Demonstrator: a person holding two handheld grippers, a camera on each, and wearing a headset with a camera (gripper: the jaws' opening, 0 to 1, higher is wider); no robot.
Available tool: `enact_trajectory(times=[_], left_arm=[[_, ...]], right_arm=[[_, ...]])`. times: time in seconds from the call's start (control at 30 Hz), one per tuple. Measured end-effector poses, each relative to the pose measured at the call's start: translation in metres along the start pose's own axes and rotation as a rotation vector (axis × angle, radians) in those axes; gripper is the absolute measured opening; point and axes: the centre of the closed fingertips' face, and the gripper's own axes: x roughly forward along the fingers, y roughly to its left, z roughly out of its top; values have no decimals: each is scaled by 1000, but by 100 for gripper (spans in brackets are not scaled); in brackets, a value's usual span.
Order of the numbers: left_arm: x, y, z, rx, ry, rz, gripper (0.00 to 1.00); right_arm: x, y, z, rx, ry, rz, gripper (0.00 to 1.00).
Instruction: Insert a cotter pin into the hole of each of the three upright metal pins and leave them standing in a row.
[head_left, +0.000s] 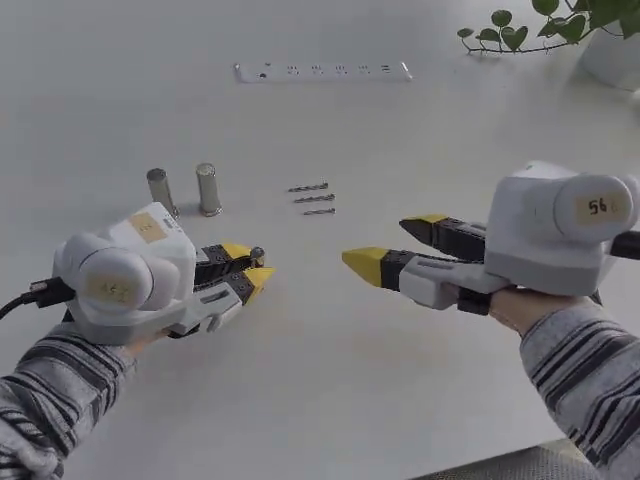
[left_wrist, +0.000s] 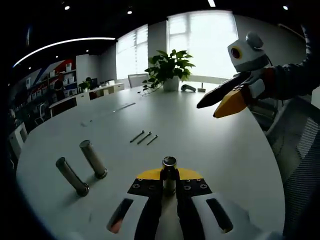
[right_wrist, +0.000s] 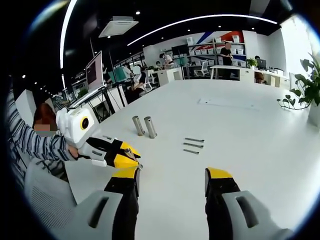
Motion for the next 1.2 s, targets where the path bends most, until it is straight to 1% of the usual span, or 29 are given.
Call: enact_trajectory(times=[0.1,0.27,0.33,0.37,0.4,0.43,0.53,0.6,0.67,0.73,0.77,0.8,0.83,0.9,0.93,1.0,1.03,1.07,1.1,1.13,1.2], left_arm=[[0,-1,0,5,-2,-7,5],[1,-2,1,7,0,-13,6],[1,0,0,25,8,-2,9],[1,0,0,25,11,-4,11],[1,-1,0,24,9,-6,13],[1,-2,1,16,3,-11,16],[-2,-1,4,7,1,-3,25],[-6,0,6,-6,-2,15,30],[-10,0,7,-28,2,27,36],[-16,1,6,-32,11,55,40],[-19,3,5,-38,23,73,41],[-23,4,6,-35,18,94,43],[-25,5,6,-35,12,109,45],[-31,8,5,-74,19,136,48],[-36,9,4,-113,19,156,50],[-42,10,7,-140,3,174,54],[-45,10,7,-144,0,180,55],[-48,10,8,-148,-4,187,58],[-50,10,9,-156,-5,195,61],[-54,11,9,-178,-7,209,63],[-58,10,9,-204,-13,218,66]], right_arm=[[2,-2,0,-53,33,10,48],[5,-11,5,-87,69,25,46],[7,-13,7,-111,83,34,44],[8,-14,7,-129,102,42,43],[9,-15,6,-140,121,49,42],[11,-15,7,-152,126,56,41],[17,-14,9,-187,160,97,37],[22,-14,11,-222,187,122,33],[26,-14,14,-263,200,146,31],[31,-16,16,-287,220,157,29],[34,-16,15,-333,241,180,28],[37,-17,16,-354,250,186,27],[40,-19,15,-377,272,198,26],[47,-22,14,-403,298,210,24],[50,-23,14,-412,305,214,23],[58,-28,11,-440,341,235,21],[65,-32,11,-467,351,246,20],[67,-33,8,-486,369,258,19],[70,-35,6,-505,387,254,18],[74,-36,4,-539,405,260,17],[81,-38,1,-567,431,261,17]])
